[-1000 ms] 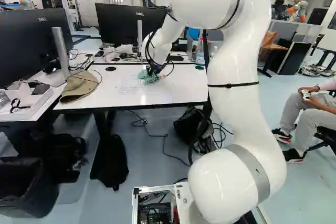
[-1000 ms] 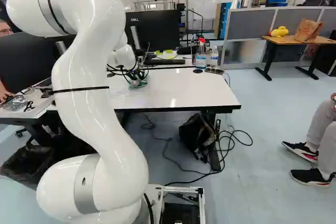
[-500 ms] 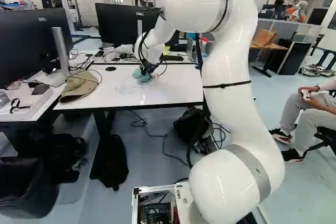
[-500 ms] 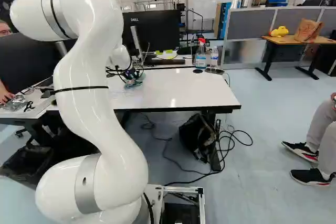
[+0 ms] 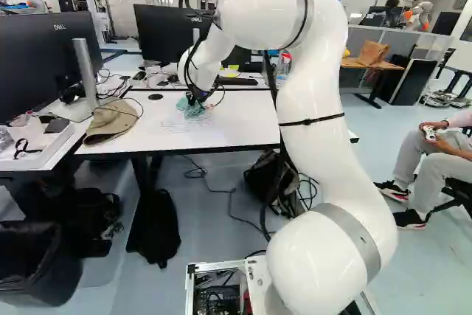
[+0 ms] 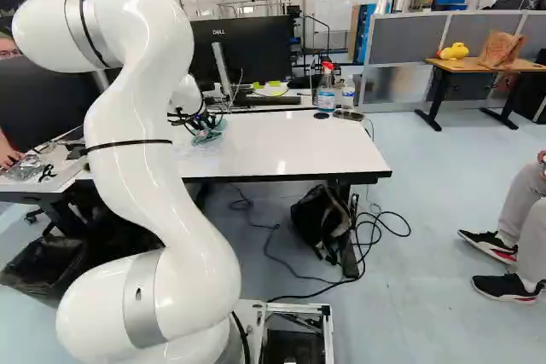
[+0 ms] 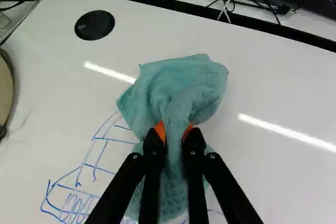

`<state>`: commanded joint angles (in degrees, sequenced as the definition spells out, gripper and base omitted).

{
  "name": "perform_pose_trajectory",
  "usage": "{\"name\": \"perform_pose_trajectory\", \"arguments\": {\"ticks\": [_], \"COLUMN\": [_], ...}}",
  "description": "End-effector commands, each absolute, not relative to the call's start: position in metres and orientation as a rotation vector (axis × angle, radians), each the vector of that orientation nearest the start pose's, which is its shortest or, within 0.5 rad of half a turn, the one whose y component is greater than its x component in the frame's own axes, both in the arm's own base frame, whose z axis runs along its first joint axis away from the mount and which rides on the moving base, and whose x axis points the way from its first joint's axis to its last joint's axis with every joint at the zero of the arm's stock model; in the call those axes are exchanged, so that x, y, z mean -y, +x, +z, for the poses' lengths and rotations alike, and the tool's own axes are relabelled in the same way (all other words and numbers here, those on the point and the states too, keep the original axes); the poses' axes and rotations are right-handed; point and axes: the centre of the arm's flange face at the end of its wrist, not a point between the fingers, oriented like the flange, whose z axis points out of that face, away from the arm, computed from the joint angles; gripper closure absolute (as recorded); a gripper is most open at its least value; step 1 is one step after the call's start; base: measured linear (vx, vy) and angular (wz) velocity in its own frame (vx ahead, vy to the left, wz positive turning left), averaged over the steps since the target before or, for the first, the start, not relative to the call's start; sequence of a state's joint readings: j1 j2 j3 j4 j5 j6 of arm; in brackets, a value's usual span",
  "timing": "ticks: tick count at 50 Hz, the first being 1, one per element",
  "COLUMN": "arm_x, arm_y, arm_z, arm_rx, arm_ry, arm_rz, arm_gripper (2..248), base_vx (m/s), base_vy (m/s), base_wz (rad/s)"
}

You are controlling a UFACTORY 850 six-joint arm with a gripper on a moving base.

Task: Clean the table with the green towel

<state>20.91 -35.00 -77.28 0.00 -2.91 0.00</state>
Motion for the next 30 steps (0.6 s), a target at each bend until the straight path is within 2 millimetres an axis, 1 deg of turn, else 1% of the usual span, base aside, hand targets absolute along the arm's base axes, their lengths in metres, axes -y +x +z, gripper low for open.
{"name": "perform_pose_trajectory", "arguments": {"ticks": [30], "arm_x": [-0.296], "arm_y": [0.624], "arm_z": [0.398], "arm_rx": [0.619], "arm_ry": [-2.750], "arm_rz": [-1.002], "arm_gripper": [199], "base_vx": [0.000], "base_vy": [0.000], "base_wz": [0.000]}}
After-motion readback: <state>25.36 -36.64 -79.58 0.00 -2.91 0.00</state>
